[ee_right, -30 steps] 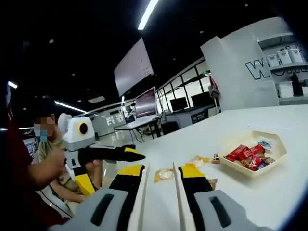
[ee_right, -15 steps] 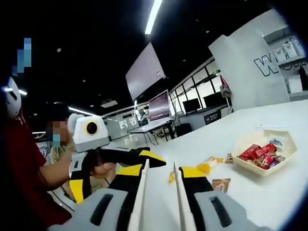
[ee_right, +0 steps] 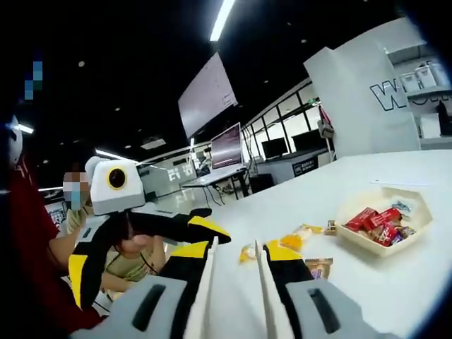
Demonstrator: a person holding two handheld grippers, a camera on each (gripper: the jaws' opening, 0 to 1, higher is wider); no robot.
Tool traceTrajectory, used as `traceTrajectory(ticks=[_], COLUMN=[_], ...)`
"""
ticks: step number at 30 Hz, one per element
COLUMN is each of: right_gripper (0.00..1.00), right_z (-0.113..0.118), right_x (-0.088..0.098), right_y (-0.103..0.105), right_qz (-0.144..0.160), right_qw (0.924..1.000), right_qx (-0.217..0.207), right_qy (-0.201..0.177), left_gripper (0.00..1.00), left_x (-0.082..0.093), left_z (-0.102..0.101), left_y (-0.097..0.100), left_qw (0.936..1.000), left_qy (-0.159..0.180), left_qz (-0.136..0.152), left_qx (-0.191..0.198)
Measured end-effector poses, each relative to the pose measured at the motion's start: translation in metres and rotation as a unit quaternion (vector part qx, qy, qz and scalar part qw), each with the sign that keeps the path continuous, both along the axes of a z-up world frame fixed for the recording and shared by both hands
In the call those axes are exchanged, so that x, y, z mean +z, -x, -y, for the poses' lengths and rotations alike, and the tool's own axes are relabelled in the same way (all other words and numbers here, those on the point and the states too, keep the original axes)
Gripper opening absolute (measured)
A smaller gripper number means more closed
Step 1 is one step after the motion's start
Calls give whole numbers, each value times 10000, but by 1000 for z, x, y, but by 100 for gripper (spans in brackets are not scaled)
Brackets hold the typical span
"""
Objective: Place the target food into the container with the food tongs after gripping and lifting it, then release it inside without dropping or visibly crushing the food.
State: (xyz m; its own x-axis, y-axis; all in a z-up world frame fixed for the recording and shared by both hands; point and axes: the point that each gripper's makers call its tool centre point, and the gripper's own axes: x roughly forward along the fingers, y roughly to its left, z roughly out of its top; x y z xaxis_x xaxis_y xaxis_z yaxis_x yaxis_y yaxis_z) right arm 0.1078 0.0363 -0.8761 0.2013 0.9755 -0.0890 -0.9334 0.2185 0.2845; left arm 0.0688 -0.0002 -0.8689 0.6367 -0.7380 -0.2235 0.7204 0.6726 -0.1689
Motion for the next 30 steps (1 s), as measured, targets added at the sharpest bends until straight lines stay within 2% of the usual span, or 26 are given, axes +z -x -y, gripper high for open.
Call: traceTrajectory(ticks=[8, 12, 20, 24, 30], right_gripper=[23, 23, 23, 23, 23], right_z=[2, 0, 2, 4, 6], right_x=[3, -1, 4, 5, 6], right_y=[-2, 0, -2, -2, -2], right_qz=[-163, -104, -239, -313, -304], right_qw=[9998, 9999, 9995, 9991, 9991], right_qx=[-21, -5, -51, -60, -101], right_qy=[-96, -15, -194, -269, -283], left_gripper=[91, 95, 96, 97, 98], left_x=[-1, 2, 5, 6, 6], left_z=[4, 5, 6, 10, 13], left_y=[-1, -2, -4, -2, -2], left_qw=[10000, 9999, 9998, 9993, 9992], left_qy=[44, 97, 199, 364, 398], left_qz=[-17, -14, -4, -60, -48], left_qx=[32, 67, 89, 76, 69])
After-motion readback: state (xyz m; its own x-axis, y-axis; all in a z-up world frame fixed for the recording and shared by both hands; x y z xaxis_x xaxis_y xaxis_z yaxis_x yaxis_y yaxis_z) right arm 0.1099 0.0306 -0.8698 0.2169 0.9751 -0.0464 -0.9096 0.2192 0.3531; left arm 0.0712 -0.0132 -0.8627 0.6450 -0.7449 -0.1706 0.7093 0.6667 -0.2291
